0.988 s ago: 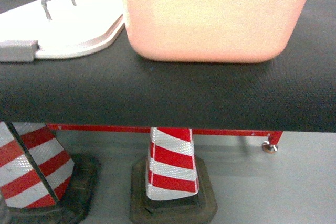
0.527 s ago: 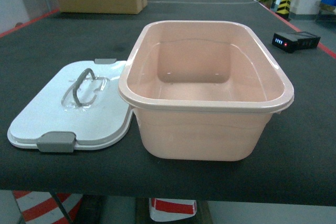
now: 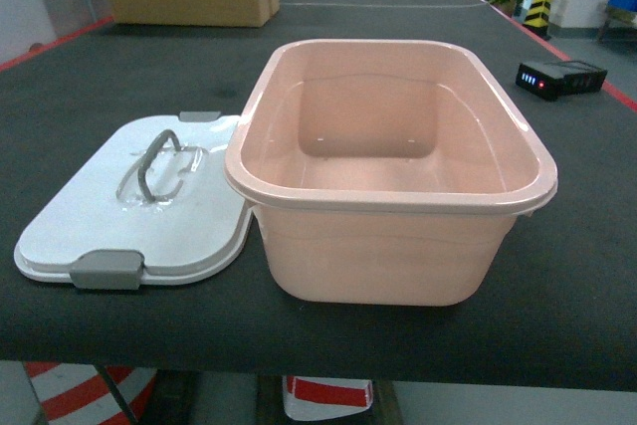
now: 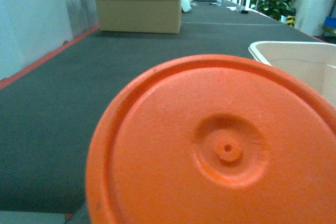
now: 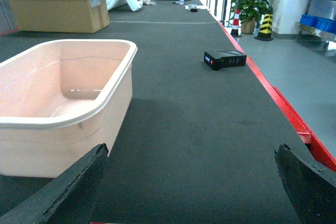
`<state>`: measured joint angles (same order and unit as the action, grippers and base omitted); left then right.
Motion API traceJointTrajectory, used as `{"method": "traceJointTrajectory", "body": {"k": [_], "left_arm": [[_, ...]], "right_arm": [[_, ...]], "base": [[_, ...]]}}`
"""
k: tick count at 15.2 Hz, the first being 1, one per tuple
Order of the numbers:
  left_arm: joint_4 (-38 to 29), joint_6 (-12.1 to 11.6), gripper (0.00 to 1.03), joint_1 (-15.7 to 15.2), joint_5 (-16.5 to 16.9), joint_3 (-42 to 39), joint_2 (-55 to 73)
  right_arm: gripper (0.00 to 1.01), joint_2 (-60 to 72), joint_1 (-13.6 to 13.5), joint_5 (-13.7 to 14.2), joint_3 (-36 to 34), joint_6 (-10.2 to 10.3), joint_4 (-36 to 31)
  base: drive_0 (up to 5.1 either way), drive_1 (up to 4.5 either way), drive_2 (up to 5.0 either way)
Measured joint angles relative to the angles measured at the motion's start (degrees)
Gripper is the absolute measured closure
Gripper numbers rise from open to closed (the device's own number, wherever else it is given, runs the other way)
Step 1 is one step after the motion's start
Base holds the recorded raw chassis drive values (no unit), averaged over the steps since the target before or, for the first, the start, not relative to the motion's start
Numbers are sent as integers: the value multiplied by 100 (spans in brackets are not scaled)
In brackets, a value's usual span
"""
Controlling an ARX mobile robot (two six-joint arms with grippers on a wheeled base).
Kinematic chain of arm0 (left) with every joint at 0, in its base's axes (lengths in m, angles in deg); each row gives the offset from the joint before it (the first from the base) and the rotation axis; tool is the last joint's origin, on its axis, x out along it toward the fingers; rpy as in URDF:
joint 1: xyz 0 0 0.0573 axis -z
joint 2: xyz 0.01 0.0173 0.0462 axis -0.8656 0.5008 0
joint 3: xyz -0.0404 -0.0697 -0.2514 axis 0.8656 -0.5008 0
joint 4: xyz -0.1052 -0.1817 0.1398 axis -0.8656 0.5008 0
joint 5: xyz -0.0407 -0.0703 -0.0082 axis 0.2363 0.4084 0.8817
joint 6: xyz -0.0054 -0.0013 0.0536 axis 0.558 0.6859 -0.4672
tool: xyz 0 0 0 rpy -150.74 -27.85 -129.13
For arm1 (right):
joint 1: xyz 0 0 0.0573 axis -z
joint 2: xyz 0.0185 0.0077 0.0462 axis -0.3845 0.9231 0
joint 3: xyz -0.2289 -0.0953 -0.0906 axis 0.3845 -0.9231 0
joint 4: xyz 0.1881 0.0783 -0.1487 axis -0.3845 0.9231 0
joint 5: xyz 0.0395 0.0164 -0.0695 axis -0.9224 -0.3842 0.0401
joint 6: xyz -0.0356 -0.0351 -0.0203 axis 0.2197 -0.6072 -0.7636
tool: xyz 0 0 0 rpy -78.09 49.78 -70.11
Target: Pick capacitor and pack into box
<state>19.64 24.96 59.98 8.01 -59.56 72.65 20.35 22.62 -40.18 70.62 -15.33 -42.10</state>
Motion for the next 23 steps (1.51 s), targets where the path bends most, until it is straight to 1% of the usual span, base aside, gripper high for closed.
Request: {"method": "traceJointTrajectory", "body": {"k": [8, 9, 10, 11, 12, 13, 14, 15, 16, 17, 18, 19, 20, 21, 22, 23], "left_arm": [[-2, 0, 59, 2, -9, 0, 0], [-514, -63, 59, 490, -1207, 2, 376], [-1169, -72, 59, 1150, -2575, 92, 1200], [-1956, -181, 59, 1495, -3504, 94, 2109], [-2973, -219, 59, 1384, -4210, 195, 3226], [-3814, -243, 59, 1276, -4216, 529, 4207], [-4666, -330, 59, 1335, -3875, 1176, 5292], [-5062, -369, 59, 1377, -3620, 1716, 6030], [-5263, -413, 59, 1425, -3434, 2236, 6721], [-5259, -476, 59, 1521, -3213, 2852, 7512], [-5047, -476, 59, 1604, -3051, 3368, 8135], [-4983, -496, 59, 1700, -2927, 3768, 8614], [-4203, -339, 59, 2155, -2385, 5875, 10341], [-3797, -271, 59, 2599, -2197, 7184, 11265], [-3668, -251, 59, 2791, -2164, 7545, 11530], [-3523, -181, 59, 3056, -2068, 7897, 11785]], "right_arm": [[3, 0, 0, 0, 0, 0, -2], [3, 0, 0, 2, 2, 2, 0], [3, 0, 0, 2, 0, 0, 2], [3, 0, 0, -2, 0, 0, -7], [3, 0, 2, 2, 0, 2, -4], [3, 0, 0, -2, 0, 2, 0], [3, 0, 0, 0, 0, 2, -7], [3, 0, 0, 0, 0, 2, -2], [3, 0, 0, 0, 0, 2, -2], [3, 0, 0, 0, 0, 0, -2], [3, 0, 0, 0, 0, 2, -2], [3, 0, 0, 0, 0, 2, -2], [3, 0, 0, 0, 0, 2, -2], [3, 0, 0, 0, 0, 0, -2], [3, 0, 0, 0, 0, 2, -2], [3, 0, 0, 0, 0, 2, -2]], "base": [[0, 0, 0], [0, 0, 0], [0, 0, 0], [0, 0, 0], [0, 0, 0], [0, 0, 0], [0, 0, 0], [0, 0, 0], [0, 0, 0], [0, 0, 0], [0, 0, 0], [0, 0, 0], [0, 0, 0], [0, 0, 0], [0, 0, 0], [0, 0, 0]]}}
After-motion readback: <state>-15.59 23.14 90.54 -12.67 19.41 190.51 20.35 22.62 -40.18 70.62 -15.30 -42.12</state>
